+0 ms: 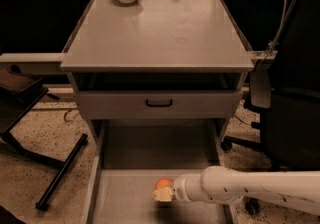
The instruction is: Place orange into middle drawer
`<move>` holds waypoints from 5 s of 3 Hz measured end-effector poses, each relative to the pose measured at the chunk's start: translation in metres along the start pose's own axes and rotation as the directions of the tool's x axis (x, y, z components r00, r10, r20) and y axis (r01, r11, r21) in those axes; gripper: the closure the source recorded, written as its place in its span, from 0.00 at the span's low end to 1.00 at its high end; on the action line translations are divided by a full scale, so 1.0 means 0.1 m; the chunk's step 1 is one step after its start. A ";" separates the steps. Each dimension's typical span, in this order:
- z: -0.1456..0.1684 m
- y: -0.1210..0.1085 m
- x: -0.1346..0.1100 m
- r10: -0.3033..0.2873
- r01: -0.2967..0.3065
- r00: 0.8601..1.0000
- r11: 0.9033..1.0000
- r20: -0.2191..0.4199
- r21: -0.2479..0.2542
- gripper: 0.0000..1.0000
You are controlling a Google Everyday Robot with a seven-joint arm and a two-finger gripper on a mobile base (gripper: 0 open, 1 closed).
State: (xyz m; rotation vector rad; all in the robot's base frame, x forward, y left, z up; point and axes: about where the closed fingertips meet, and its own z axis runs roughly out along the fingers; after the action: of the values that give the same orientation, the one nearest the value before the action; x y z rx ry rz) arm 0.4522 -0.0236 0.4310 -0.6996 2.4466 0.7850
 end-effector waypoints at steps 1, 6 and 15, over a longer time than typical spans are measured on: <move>0.21 0.15 0.19 0.001 -0.004 0.998 0.999 -0.059 -0.054 1.00; 0.44 0.26 -0.51 -0.040 0.047 0.996 0.995 0.082 -0.089 1.00; 0.58 -0.33 -0.56 -0.038 0.036 0.998 0.998 0.058 0.047 0.00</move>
Offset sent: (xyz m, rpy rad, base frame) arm -0.0547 0.0551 -0.0502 0.0929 0.1804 0.1629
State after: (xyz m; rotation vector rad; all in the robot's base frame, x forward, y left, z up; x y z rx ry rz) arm 0.5305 0.0078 0.4080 -0.6930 2.3840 0.7231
